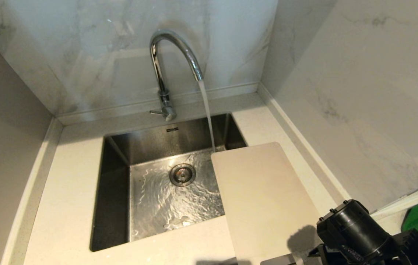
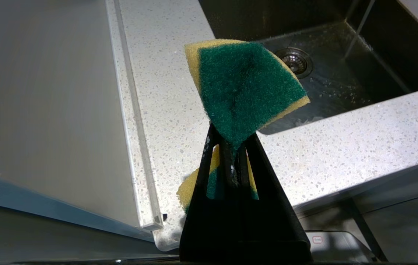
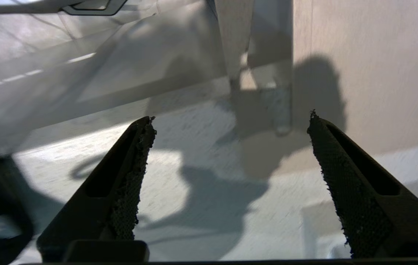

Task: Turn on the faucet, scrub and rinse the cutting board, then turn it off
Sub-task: Pick up the cutting board

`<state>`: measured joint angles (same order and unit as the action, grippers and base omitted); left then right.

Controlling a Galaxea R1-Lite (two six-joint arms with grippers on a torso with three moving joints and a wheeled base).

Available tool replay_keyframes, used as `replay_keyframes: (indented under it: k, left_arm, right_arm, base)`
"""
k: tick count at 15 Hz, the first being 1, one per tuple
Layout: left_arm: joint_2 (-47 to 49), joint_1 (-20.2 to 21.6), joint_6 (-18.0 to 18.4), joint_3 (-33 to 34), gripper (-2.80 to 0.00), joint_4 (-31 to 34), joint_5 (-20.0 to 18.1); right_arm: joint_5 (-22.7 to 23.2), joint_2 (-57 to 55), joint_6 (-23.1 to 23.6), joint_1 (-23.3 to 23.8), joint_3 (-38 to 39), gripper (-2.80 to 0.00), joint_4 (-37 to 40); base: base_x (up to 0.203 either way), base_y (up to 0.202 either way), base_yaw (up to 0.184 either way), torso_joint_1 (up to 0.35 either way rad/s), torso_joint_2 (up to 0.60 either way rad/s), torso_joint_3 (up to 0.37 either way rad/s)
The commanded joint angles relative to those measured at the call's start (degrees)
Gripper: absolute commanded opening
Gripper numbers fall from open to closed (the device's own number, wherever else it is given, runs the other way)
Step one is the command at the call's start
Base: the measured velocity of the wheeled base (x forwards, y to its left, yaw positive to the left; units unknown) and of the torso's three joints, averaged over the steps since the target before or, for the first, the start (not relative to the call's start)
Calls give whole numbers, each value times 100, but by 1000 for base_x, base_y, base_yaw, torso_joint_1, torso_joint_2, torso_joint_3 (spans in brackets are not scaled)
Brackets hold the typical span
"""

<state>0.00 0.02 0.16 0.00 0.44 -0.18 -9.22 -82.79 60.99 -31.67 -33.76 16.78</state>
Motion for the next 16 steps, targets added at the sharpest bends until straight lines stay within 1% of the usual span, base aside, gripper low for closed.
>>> replay_keyframes:
  k: [1, 4, 6, 16]
  left_arm:
    - [9, -1, -5, 18, -280, 7, 1]
    - [9, 2, -7, 18, -280, 4, 1]
    - [9, -1, -7, 18, -280, 0, 1]
    - [6, 6, -7, 18, -280, 6, 1]
  right_arm:
    - [219, -330, 776, 333, 341, 0, -705]
    - [287, -733, 1181, 414, 589, 0, -1607]
    - [303, -1009, 1293, 421, 633, 0, -2011]
    - [324, -1302, 1328, 399, 663, 0, -2100]
  base:
    - [0, 0, 0, 0, 0, 0]
    - [0, 0, 0, 0, 0, 0]
    - [0, 0, 0, 0, 0, 0]
    - [0, 0, 0, 0, 0, 0]
